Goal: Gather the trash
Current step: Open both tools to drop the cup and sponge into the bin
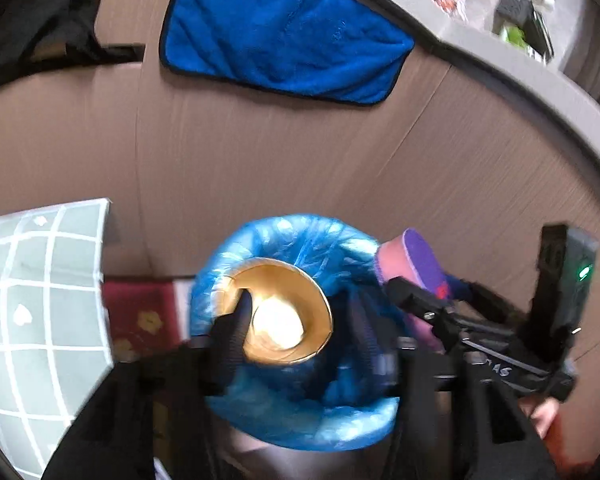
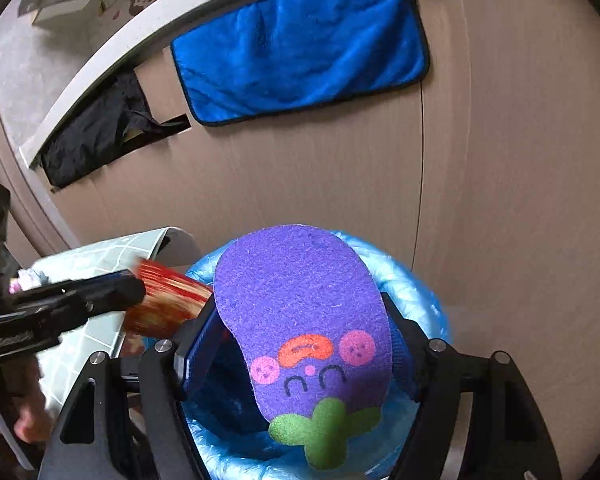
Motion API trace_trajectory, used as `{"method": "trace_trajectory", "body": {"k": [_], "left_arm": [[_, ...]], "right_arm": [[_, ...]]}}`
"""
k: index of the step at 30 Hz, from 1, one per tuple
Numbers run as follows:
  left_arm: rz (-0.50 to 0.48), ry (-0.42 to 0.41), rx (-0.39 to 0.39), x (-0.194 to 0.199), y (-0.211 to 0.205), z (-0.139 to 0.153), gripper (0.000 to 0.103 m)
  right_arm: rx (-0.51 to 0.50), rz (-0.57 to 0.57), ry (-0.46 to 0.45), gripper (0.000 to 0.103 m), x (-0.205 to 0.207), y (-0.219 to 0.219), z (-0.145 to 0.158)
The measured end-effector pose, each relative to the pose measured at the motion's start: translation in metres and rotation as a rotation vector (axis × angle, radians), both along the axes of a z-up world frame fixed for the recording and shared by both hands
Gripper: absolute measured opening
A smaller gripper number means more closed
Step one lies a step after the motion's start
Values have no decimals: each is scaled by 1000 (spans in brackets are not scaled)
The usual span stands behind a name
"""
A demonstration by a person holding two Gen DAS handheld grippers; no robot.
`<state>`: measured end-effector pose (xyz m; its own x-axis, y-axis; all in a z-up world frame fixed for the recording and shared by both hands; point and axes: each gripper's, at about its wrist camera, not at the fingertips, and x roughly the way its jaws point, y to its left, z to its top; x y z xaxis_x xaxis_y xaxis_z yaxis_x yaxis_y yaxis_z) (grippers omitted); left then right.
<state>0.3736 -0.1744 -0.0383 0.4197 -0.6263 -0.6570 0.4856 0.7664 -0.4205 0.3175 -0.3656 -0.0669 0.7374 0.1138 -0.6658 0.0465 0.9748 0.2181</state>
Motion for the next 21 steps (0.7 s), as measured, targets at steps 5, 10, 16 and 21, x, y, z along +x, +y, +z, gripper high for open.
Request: {"method": "trace_trajectory", "body": {"k": [5, 10, 16, 21], "left_arm": [[38, -82, 39, -5, 7, 17, 55], [118, -146, 91, -19, 35, 35, 55], [231, -210, 170, -56, 93, 46, 55], [365, -250, 191, -96, 157, 54, 55]], "right_arm": [[-17, -28, -39, 82, -7, -2, 6], [17, -32, -98, 85, -20, -4, 23], [-13, 5, -137, 85, -40, 18, 47], [-14, 88, -177, 85, -58, 60, 70]]}}
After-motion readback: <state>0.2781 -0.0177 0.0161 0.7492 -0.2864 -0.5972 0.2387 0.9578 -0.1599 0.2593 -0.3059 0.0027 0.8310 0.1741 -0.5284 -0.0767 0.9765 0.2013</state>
